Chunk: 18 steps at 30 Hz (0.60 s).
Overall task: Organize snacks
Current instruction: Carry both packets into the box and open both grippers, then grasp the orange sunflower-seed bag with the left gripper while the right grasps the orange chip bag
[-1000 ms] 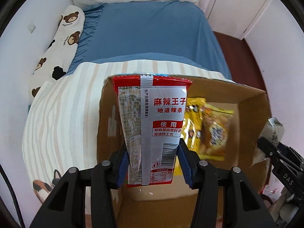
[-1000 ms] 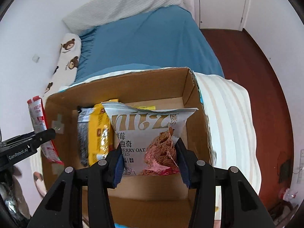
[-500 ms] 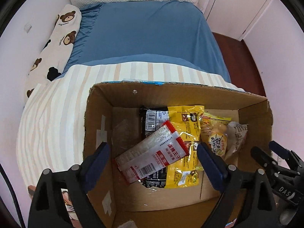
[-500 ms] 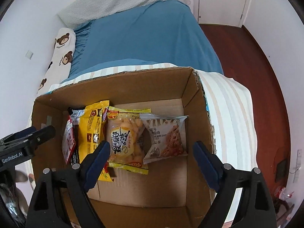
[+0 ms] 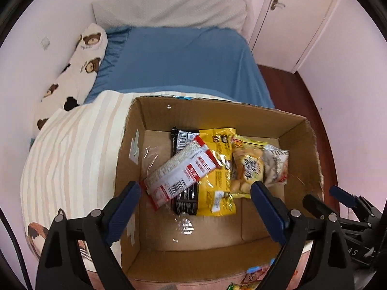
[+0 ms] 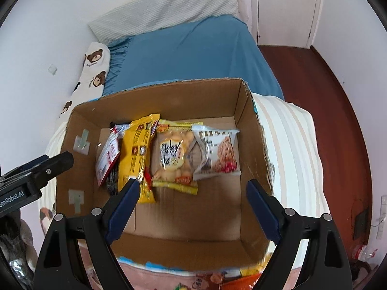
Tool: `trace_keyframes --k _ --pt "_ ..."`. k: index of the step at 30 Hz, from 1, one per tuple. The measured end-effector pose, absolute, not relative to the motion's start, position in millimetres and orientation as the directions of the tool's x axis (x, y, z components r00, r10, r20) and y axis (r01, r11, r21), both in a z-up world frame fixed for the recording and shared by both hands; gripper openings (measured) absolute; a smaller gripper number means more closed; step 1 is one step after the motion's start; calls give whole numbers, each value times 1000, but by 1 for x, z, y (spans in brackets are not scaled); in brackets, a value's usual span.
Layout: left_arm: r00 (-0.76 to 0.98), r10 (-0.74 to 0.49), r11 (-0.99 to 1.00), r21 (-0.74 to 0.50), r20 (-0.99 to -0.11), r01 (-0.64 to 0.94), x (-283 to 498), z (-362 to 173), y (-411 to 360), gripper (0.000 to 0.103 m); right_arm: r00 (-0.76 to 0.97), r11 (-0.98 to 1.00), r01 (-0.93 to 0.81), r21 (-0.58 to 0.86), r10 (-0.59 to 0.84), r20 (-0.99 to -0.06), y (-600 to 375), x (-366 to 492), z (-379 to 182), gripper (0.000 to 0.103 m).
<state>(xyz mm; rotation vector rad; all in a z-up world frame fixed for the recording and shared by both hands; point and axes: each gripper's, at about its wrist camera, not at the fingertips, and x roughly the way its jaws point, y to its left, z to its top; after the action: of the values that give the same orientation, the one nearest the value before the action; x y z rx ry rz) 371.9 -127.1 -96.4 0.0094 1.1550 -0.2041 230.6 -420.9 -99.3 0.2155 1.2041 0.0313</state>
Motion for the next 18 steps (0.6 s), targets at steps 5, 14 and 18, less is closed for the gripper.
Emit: trace_keyframes --k 5,14,18 --pt "444 -156 980 -80 -883 184 330 -78 -128 93 424 982 72 174 128 -897 -418 190 -79 91" --pt "530 -165 976 -61 -832 207 269 -45 -130 93 532 984 39 176 129 -837 -409 125 -33 91" --pt "539 -181 976 -82 -823 202 245 -40 -125 93 541 976 41 215 160 -826 -409 97 -24 91"
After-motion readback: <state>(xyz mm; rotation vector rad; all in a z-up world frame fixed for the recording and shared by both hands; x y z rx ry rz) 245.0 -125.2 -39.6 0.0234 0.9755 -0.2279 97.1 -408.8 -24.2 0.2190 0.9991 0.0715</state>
